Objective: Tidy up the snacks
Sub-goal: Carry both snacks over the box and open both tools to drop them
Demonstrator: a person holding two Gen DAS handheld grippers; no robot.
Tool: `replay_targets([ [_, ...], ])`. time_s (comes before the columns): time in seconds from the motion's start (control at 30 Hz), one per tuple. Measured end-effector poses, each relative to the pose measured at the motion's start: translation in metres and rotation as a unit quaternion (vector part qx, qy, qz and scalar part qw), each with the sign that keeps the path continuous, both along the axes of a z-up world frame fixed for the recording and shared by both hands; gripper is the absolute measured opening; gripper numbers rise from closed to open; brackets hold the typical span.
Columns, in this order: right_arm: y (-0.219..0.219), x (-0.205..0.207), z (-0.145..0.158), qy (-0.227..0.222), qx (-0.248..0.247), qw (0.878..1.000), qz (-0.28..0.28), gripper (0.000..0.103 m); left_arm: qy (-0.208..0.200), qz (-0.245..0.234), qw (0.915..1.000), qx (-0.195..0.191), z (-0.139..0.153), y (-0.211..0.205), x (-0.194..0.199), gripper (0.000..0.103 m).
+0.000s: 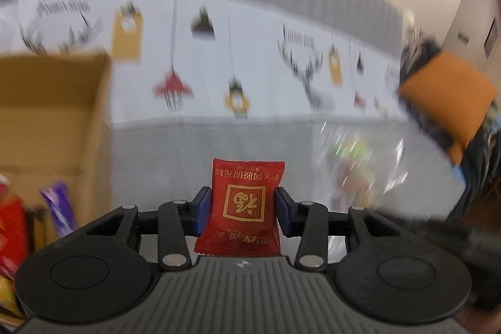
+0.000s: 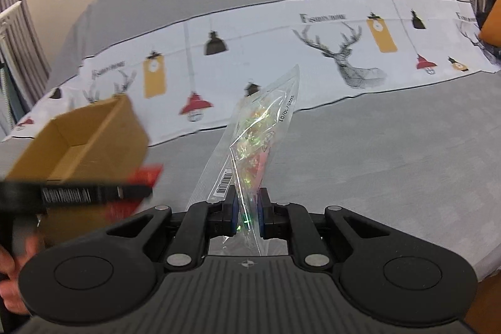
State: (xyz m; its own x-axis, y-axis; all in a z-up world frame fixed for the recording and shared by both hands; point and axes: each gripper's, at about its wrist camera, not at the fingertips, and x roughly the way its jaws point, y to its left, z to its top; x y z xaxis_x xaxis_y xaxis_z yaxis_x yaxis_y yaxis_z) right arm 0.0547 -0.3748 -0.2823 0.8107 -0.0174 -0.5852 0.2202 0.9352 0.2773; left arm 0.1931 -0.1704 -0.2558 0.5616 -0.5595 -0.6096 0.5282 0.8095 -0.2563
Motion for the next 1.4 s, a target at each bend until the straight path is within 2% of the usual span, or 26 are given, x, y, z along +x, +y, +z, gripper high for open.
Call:
replay_targets([
  [0.23,0.072,0.023,0.053,-0.035,-0.039,0.997,0.054,0.012,-0.052,0.040,0.9962,-0.057,0.054,0.069,-0.001,0.048],
  [0.53,0.158,0.057,0.121,-0.094,-0.083,0.983,0.131,0.013,-0.078,0.101,0.9855,-0.113,0.088,0.149,0.013,0.048],
  [0.67,0.173,0.066,0.140,-0.109,-0.090,0.979,0.147,0.013,-0.092,0.118,0.9828,-0.108,0.099,0.176,0.016,0.048],
  [0.8,0.181,0.078,0.149,-0.119,-0.073,0.978,0.154,0.013,-0.100,0.142,0.9815,-0.081,0.097,0.190,0.023,0.048],
  [0.93,0.200,0.090,0.146,-0.117,-0.078,0.974,0.179,0.013,-0.091,0.166,0.9804,-0.053,0.082,0.206,0.035,0.048],
  [1.1,0.228,0.123,0.121,-0.080,-0.072,0.972,0.209,0.013,-0.061,0.192,0.9792,-0.024,0.055,0.229,0.057,0.048],
  [1.27,0.249,0.154,0.083,-0.029,-0.044,0.973,0.225,0.013,-0.024,0.202,0.9789,0.014,0.020,0.241,0.078,0.048],
  [1.4,0.253,0.169,0.050,0.019,0.007,0.973,0.229,0.013,0.002,0.203,0.9785,0.035,-0.004,0.246,0.088,0.048],
])
